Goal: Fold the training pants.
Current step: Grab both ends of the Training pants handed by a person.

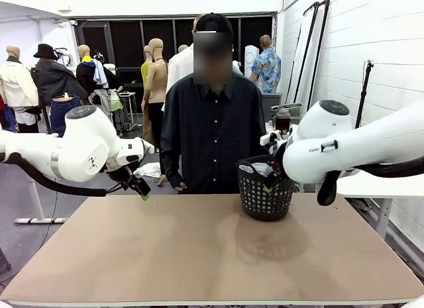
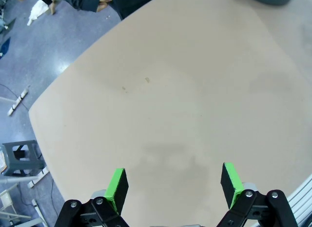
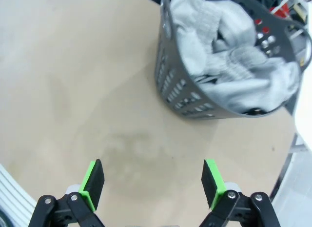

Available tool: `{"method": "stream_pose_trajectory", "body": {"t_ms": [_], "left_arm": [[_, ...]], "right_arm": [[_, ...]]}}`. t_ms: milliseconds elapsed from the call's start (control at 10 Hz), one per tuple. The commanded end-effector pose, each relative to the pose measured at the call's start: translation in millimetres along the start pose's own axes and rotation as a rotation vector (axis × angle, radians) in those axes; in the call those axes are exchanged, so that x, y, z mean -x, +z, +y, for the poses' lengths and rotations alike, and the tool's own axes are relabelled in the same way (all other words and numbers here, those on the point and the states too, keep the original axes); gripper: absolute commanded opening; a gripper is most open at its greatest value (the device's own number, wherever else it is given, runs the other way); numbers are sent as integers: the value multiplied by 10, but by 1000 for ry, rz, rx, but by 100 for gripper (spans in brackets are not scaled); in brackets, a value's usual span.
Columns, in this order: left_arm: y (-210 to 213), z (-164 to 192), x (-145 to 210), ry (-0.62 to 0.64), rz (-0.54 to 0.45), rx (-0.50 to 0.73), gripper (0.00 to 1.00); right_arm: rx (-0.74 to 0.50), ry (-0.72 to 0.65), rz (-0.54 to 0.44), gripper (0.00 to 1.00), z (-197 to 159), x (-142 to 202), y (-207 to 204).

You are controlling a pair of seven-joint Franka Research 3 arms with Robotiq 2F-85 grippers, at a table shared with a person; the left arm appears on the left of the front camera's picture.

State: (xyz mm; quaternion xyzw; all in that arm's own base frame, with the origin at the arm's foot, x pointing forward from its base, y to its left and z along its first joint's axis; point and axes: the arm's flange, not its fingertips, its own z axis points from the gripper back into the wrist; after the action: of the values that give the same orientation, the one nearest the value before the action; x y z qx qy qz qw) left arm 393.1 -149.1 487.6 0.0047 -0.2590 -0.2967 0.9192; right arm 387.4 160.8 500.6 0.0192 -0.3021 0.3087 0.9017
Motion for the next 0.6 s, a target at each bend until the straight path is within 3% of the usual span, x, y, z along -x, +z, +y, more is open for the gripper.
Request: {"method": "stream_pose_trajectory", "body": {"t_ms": [0,500], "left_arm": [[174,-12,-12,16,0,-30,100],[645,17,-86,44,-69,-65,100]], "right_arm": [[38,14,-5,100,-8,-76,205],[73,0,-63,100,-31,-110,579]]}}
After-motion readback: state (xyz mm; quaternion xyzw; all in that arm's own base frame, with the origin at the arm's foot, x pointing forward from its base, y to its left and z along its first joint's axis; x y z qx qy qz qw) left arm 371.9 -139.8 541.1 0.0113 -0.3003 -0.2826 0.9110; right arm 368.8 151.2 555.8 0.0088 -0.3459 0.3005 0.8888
